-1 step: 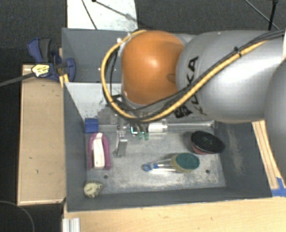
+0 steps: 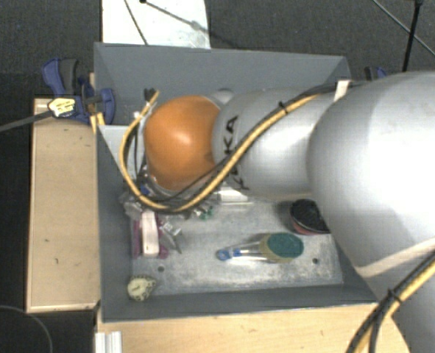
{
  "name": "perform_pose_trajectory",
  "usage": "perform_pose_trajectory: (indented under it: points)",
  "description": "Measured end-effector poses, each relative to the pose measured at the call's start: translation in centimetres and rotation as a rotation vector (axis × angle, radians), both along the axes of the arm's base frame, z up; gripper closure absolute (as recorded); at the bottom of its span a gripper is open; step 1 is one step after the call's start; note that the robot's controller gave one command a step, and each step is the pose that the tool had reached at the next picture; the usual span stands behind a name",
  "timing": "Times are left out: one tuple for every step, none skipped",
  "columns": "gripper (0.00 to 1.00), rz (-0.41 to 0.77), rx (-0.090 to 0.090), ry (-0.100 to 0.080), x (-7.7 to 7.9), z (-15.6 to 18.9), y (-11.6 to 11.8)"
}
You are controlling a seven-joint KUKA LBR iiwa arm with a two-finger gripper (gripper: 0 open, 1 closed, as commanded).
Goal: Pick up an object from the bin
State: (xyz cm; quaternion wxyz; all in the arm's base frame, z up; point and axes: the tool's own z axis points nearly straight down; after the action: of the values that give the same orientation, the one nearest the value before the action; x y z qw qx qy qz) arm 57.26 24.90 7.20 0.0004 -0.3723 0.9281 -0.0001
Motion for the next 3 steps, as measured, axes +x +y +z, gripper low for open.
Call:
perform_pose_trajectory:
  points:
    - [0.00, 0.412, 0.003, -0.005, -1.3, 3.0, 0.7]
    - [0.00, 0.843, 0.002, -0.004, -0.8, 3.5, 0.4]
    - [0.00, 1.327, 0.005, -0.010, -0.4, 0.0, 0.9]
